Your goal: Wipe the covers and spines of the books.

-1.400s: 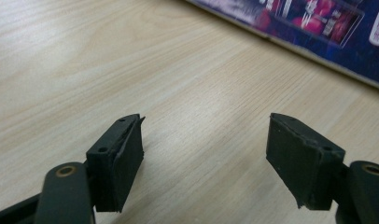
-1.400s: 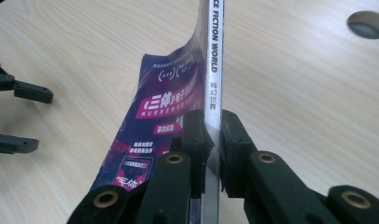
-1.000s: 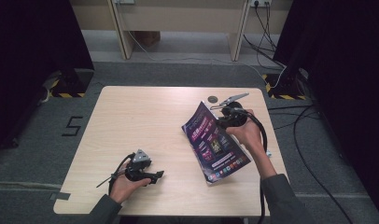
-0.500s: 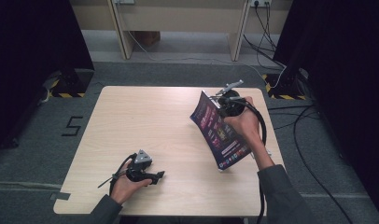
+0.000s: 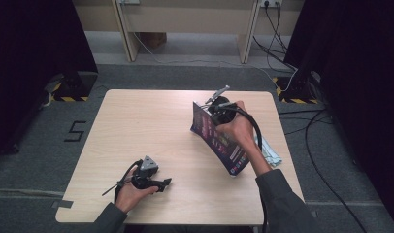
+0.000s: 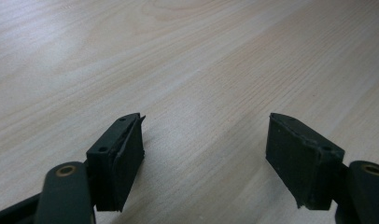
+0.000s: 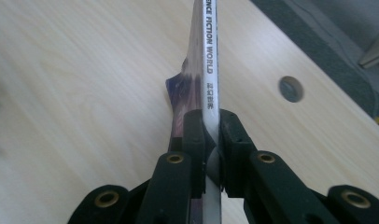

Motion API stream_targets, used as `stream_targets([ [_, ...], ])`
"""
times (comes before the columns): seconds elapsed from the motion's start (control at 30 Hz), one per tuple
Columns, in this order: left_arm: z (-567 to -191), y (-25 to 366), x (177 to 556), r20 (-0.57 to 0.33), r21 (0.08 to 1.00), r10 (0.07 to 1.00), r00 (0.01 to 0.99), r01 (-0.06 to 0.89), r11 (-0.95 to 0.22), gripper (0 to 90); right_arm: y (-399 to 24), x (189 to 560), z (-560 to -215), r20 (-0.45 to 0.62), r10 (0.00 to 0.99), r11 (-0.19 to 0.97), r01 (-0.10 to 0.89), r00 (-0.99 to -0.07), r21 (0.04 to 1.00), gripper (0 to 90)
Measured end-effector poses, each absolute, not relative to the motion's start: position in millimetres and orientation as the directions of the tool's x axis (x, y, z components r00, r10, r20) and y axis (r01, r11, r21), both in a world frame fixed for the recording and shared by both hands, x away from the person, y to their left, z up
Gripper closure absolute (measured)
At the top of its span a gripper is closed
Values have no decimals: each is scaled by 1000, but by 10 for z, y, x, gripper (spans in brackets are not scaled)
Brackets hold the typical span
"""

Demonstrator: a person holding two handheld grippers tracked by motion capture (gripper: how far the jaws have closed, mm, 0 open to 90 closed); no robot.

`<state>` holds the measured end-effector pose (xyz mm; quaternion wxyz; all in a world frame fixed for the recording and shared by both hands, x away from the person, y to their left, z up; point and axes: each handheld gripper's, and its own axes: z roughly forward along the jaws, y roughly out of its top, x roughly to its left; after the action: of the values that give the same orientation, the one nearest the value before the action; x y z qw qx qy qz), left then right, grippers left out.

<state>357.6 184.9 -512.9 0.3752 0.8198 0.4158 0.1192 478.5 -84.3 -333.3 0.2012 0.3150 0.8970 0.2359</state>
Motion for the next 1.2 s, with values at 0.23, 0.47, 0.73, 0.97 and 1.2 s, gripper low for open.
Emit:
stream_targets([
  [0.23,-5128,1873,3583,-128,715,775,619,599,-361,272,-616,4671,-3350,-156,612,716,460,-775,525,833],
  [0.47,-5124,1909,3597,-134,712,785,605,610,-349,275,-479,4577,-3370,-75,583,703,456,-809,546,831],
  [0.73,-5122,1936,3610,-140,711,791,595,617,-338,276,-469,4530,-3412,-30,570,698,464,-821,545,831],
  [0.97,-5121,1947,3613,-139,710,794,592,619,-337,277,-400,4484,-3553,29,549,700,478,-836,530,832],
  [1.2,-5118,1991,3630,-151,707,803,577,630,-321,277,-333,4463,-3836,66,534,717,492,-843,494,830],
])
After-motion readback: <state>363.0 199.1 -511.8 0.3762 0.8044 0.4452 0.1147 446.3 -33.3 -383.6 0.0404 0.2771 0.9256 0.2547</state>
